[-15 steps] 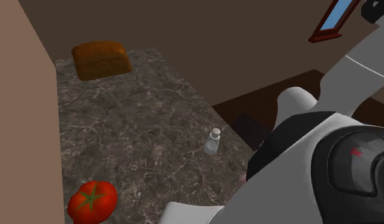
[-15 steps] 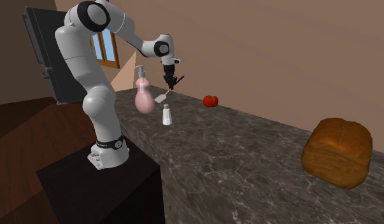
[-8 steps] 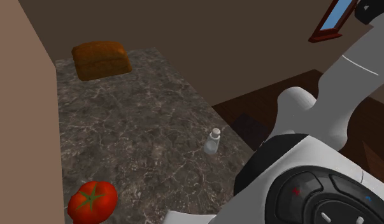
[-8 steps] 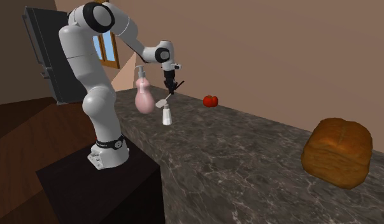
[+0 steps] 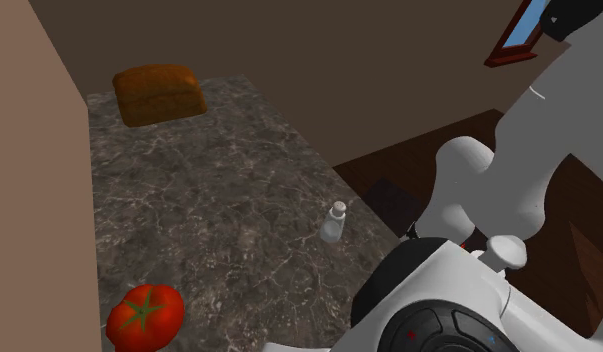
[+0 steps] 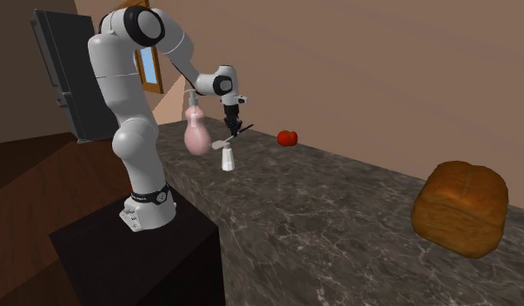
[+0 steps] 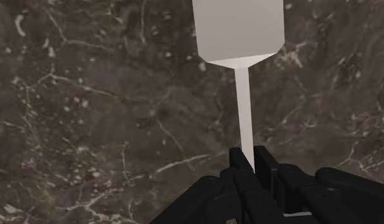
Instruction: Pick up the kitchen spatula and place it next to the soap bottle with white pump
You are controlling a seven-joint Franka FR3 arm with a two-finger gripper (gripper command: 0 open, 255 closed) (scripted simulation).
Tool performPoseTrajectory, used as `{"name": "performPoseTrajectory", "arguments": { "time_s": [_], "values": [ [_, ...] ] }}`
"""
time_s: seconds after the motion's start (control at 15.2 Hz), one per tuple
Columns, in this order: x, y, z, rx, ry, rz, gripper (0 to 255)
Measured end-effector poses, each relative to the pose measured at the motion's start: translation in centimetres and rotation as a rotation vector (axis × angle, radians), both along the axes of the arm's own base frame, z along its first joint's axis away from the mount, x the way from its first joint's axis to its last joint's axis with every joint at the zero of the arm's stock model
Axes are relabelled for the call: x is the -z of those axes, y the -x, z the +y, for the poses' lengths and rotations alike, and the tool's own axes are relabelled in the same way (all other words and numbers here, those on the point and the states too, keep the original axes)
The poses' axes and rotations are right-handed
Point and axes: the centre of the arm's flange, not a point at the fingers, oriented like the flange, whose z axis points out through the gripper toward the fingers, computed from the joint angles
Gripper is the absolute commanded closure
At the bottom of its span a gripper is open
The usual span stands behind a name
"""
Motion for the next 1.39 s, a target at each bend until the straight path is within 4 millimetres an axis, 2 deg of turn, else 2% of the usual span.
{"name": "performPoseTrajectory", "arguments": {
  "time_s": [0.2, 0.53, 0.59, 0.99, 1.12, 1.25, 1.39],
  "values": [
    [1.3, 0.0, 0.0, 0.0, 0.0, 0.0, 255],
    [1.5, 0.0, 0.1, 0.0, -0.001, 0.0, 255],
    [1.5, 0.0, 0.1, 0.0, -0.001, 0.0, 0],
    [1.5, 0.0, 0.1, 0.0, -0.001, 0.0, 0],
    [0.0, -0.1, -0.1, 0.0, -0.001, -0.001, 0],
    [-2.4, 0.0, -0.3, 0.0, -0.002, -0.001, 0],
    [-3.2, 0.1, -0.3, 0.0, -0.002, 0.0, 0]
  ]
}}
